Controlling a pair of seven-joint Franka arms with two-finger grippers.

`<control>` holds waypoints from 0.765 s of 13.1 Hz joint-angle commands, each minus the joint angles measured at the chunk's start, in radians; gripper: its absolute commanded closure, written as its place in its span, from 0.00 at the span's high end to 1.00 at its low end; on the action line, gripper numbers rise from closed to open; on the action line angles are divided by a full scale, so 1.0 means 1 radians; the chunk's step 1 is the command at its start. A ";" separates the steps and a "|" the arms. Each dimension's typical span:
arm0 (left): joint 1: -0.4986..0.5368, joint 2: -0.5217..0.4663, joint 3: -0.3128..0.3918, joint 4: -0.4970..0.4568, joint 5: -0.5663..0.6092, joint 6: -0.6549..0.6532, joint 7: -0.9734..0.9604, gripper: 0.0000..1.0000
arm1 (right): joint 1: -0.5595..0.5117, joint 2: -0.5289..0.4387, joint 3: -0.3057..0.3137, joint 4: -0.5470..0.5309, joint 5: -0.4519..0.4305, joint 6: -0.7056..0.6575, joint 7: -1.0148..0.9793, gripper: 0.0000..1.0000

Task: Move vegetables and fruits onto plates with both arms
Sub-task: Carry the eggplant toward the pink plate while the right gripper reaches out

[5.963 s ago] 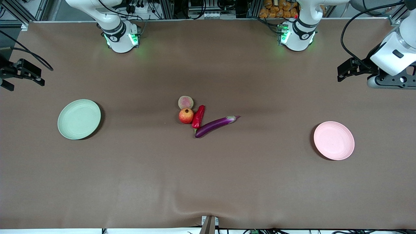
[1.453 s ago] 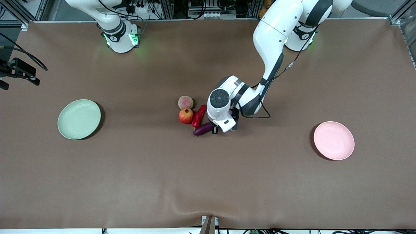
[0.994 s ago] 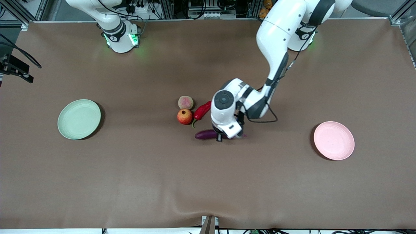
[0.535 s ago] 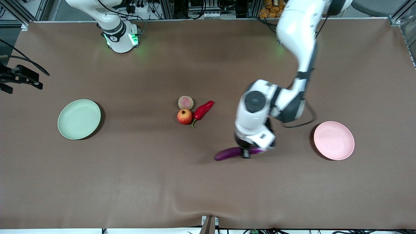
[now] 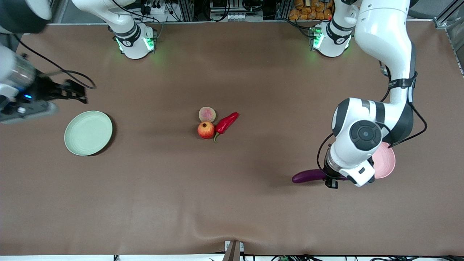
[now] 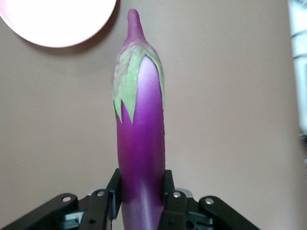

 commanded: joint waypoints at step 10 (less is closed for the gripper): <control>0.105 -0.208 -0.007 -0.418 0.097 0.064 0.542 0.07 | 0.348 0.396 -0.010 0.038 0.146 0.290 0.656 1.00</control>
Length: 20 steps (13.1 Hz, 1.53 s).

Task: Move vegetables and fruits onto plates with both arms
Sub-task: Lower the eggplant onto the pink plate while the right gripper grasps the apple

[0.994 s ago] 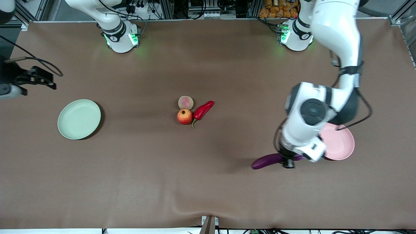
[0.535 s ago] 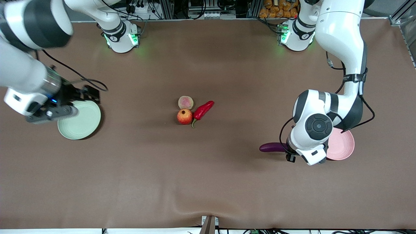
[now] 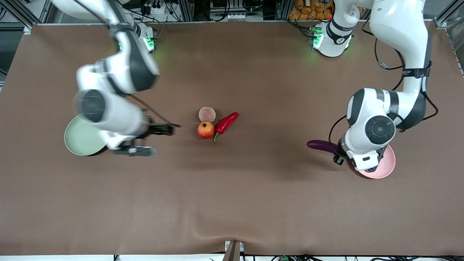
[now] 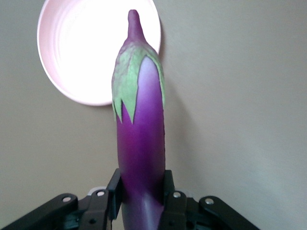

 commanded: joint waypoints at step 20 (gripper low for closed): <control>0.328 0.009 -0.021 -0.248 0.171 0.312 0.386 0.13 | 0.203 0.202 -0.012 -0.163 0.056 0.343 0.253 0.98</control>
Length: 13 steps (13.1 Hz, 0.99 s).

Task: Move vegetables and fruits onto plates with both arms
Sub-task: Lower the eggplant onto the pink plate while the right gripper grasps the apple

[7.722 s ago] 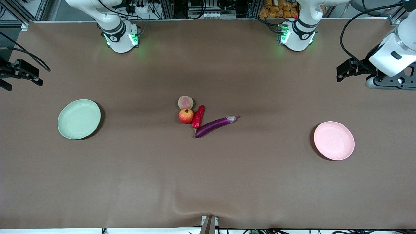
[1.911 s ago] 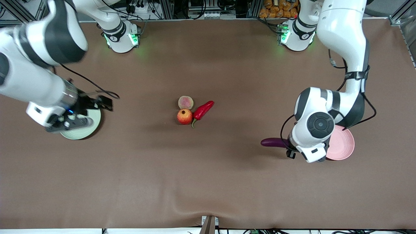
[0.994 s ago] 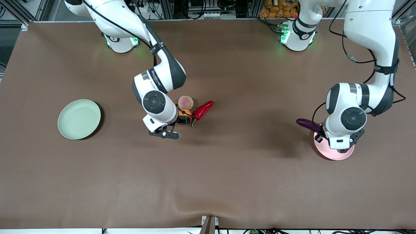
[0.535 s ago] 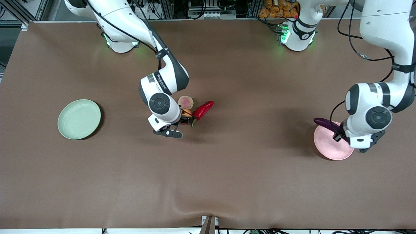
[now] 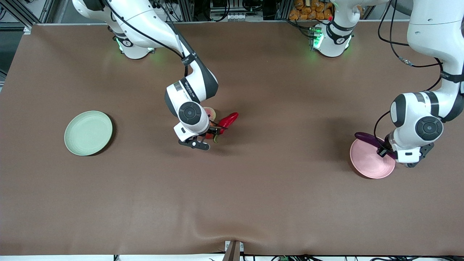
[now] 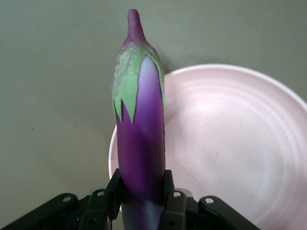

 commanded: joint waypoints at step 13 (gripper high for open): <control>0.004 -0.006 -0.012 -0.027 -0.060 0.041 -0.006 1.00 | -0.160 -0.078 -0.022 0.113 0.005 -0.212 -0.017 0.00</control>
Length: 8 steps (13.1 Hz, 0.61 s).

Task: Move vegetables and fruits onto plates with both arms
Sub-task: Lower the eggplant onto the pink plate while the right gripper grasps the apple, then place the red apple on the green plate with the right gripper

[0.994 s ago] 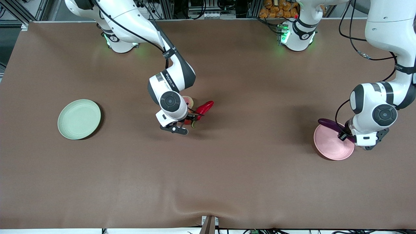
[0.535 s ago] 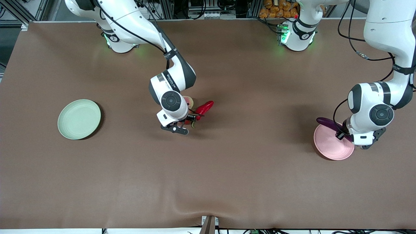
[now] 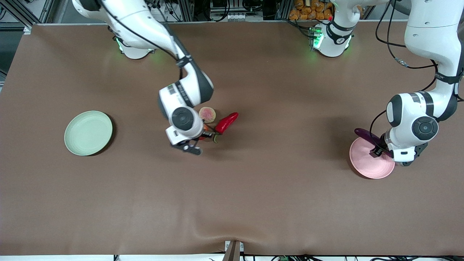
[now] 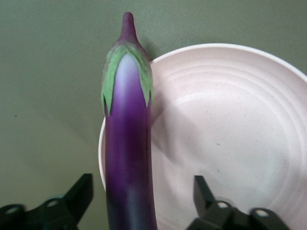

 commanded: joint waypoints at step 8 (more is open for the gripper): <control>-0.005 -0.076 -0.051 0.016 0.001 -0.115 -0.034 1.00 | -0.543 -0.200 -0.003 -0.119 -0.103 -0.208 -0.824 0.00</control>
